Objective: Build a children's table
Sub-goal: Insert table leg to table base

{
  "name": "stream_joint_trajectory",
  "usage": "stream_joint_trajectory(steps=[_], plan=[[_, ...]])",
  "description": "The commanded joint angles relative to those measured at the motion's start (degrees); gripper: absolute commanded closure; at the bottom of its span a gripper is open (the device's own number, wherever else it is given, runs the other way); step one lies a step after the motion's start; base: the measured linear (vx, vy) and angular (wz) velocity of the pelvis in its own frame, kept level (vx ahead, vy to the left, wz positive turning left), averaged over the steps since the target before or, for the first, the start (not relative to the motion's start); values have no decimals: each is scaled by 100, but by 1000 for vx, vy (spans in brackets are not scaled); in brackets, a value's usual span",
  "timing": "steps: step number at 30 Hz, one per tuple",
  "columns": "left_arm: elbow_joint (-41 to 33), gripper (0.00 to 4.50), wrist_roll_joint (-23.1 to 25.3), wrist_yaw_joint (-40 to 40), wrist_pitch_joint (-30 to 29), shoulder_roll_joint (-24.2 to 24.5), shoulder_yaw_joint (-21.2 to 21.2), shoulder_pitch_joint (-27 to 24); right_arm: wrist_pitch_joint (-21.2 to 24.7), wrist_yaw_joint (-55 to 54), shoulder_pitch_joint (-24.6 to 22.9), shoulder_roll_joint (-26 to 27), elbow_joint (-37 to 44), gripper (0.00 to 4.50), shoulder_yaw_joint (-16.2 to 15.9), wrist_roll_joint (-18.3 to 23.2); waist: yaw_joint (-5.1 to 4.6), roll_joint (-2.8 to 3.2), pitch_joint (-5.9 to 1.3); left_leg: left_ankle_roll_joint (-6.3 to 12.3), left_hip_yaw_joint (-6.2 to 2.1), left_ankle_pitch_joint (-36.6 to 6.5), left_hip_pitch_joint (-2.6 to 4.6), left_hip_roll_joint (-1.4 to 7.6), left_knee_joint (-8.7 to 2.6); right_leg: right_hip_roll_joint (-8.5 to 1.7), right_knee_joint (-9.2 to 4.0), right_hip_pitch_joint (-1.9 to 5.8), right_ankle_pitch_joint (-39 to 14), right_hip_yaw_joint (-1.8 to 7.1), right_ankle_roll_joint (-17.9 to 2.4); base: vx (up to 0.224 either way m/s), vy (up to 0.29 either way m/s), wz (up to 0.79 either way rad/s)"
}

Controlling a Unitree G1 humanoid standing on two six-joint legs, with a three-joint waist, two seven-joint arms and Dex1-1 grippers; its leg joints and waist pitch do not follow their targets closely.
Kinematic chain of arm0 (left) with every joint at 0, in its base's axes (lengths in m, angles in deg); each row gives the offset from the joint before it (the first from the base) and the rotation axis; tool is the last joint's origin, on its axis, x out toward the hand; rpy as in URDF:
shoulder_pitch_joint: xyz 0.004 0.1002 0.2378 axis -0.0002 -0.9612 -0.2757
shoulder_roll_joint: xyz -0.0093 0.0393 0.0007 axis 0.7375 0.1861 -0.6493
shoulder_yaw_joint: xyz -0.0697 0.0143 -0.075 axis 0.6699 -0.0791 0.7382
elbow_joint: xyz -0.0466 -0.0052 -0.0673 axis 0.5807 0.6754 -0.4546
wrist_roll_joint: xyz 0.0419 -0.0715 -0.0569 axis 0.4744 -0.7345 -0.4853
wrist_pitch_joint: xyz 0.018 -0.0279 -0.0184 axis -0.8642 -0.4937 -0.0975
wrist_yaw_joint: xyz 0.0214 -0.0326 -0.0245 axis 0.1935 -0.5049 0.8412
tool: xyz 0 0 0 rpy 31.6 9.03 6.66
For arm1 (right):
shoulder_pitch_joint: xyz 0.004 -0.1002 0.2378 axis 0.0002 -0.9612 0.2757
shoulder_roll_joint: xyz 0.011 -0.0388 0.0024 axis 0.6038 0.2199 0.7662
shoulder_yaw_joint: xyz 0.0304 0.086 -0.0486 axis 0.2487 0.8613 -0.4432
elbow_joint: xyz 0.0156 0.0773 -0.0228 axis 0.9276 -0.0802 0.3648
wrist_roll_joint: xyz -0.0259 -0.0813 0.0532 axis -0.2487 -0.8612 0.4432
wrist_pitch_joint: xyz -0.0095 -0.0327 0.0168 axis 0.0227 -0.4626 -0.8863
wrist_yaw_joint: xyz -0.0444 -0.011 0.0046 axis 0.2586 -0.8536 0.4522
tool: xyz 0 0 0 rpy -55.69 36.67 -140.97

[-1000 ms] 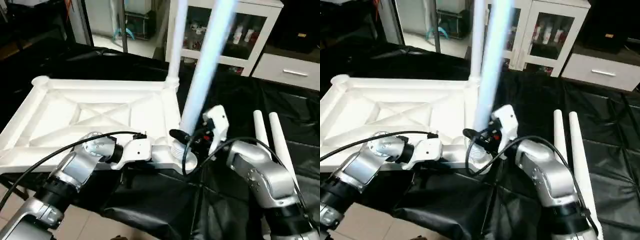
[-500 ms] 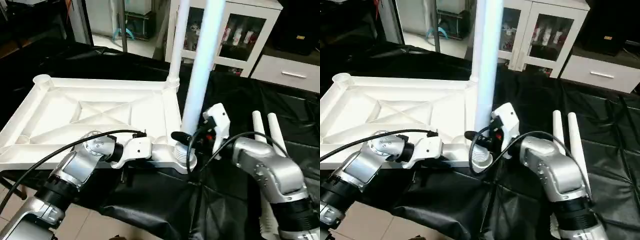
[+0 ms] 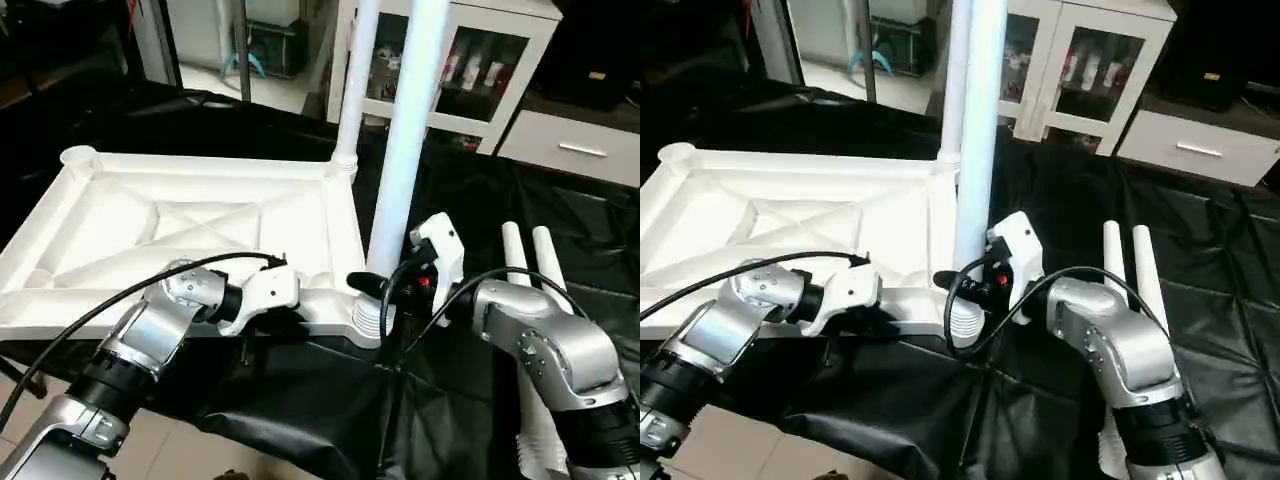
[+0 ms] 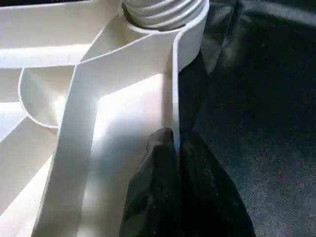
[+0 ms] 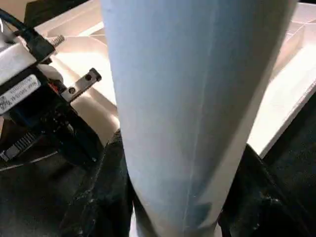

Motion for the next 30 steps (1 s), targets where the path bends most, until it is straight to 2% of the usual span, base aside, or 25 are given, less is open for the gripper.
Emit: stream_joint_trajectory(steps=[1, 13, 17, 18, 20, 26, 30], plan=[[-73, 450, -277, -9, -47, -94, 32, -64, 77, 29, 21, -41, -30, 264, -29, -14, -42, -48, -308, -18, 39, -590, -2, 63, -415, -238, -375, 271, -664, 143, -944, 0, 0, 0], [-290, 450, -204, -120, -256, -8, -79, -158, 104, -68, 115, 226, -238, 264, -76, 17, -128, -93, -309, -34, 34, -571, -8, 61, -415, -238, -358, 291, -552, 137, -1017, 0, 0, 0], [-334, 450, -209, -107, -310, -13, -78, -166, 69, -141, 100, 327, -411, 264, 34, 8, -142, -102, -307, -62, 33, -654, 2, 65, -423, -239, -369, 285, -651, 137, -1014, 0, 0, 0], [-345, 450, -207, -106, -320, -11, -76, -172, 34, -179, 74, 341, -476, 264, 78, -7, -144, -133, -309, -54, 35, -636, -1, 64, -420, -238, -369, 291, -635, 135, -1010, 0, 0, 0], [-381, 450, -208, -76, -365, 7, -62, -196, -170, -309, -103, 384, -671, 264, 296, -29, -139, -123, -307, -45, 38, -642, 1, 67, -419, -248, -369, 279, -620, 139, -1030, 0, 0, 0], [-423, 450, -220, -61, -428, 53, -40, -232, -410, -305, -410, 521, -706, 264, 563, 107, -137, -136, -315, -11, 31, -643, 1, 65, -422, -237, -364, 290, -567, 131, -1038, 0, 0, 0], [-429, 450, -219, -44, -448, 86, -20, -246, -822, -268, -757, 718, -742, 264, 759, 215, -132, -124, -310, 1, 31, -732, -6, 70, -425, -247, -379, 279, -610, 133, -1042, 0, 0, 0]])
